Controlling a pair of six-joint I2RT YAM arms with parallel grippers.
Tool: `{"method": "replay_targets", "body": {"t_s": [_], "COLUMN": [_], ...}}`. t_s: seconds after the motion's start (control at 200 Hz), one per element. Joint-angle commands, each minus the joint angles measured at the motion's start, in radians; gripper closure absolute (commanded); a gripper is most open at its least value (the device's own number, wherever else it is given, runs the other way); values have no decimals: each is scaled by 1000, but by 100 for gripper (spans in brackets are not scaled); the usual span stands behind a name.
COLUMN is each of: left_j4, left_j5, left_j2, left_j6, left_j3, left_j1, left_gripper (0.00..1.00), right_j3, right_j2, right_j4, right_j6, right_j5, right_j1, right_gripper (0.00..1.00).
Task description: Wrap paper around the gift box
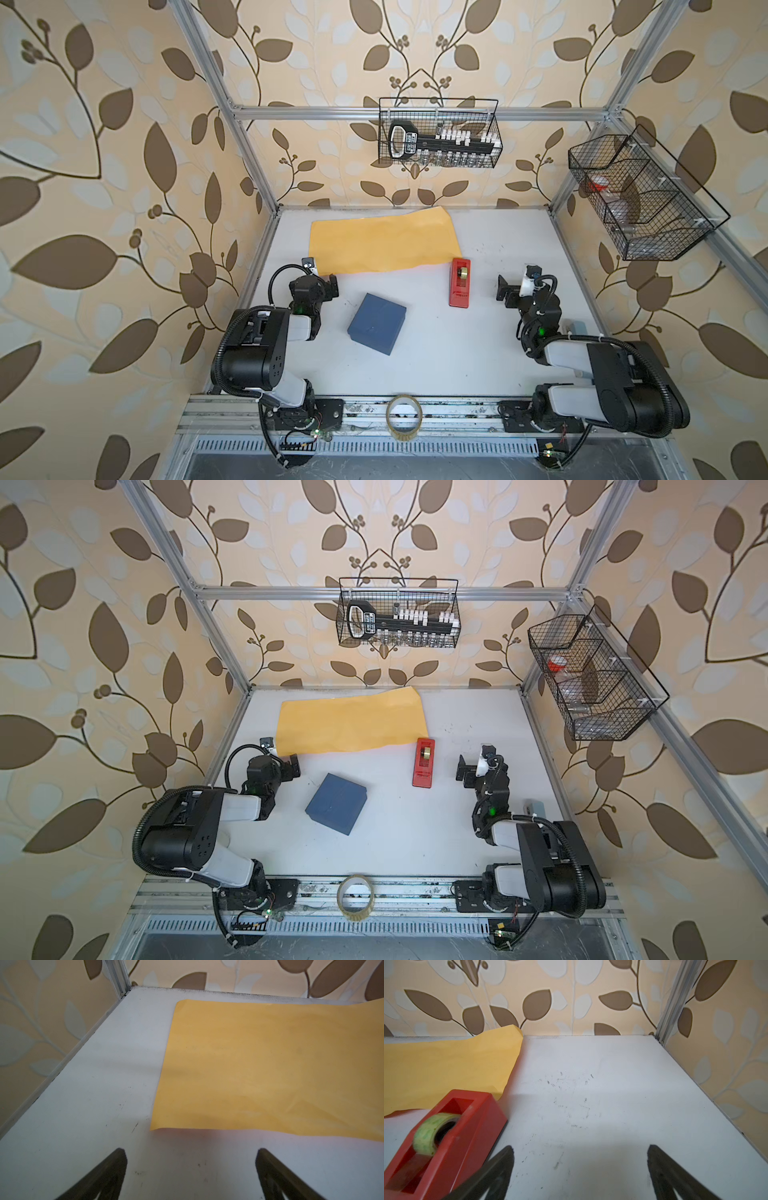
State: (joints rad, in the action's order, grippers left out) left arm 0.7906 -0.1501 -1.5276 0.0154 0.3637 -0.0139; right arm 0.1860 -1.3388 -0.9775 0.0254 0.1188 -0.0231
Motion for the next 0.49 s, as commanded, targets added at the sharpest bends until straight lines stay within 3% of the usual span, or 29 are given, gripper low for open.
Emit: {"method": "replay_targets", "body": {"t_s": [0.0,0.49], "left_j4": [21,26], "left_j5": [-37,-38], "left_j2": [5,4], "left_j6": [24,23], "left_j3": [10,8], "left_j1": [-1,0], "left_gripper": [1,1], "right_j3": [-3,0], "right_j2": [-8,-10], "right_j4": [-29,-27], "right_j6": [-16,-2], "right_j5": [-11,-87], "right_j1": [2,37], "right_gripper": [0,0]}}
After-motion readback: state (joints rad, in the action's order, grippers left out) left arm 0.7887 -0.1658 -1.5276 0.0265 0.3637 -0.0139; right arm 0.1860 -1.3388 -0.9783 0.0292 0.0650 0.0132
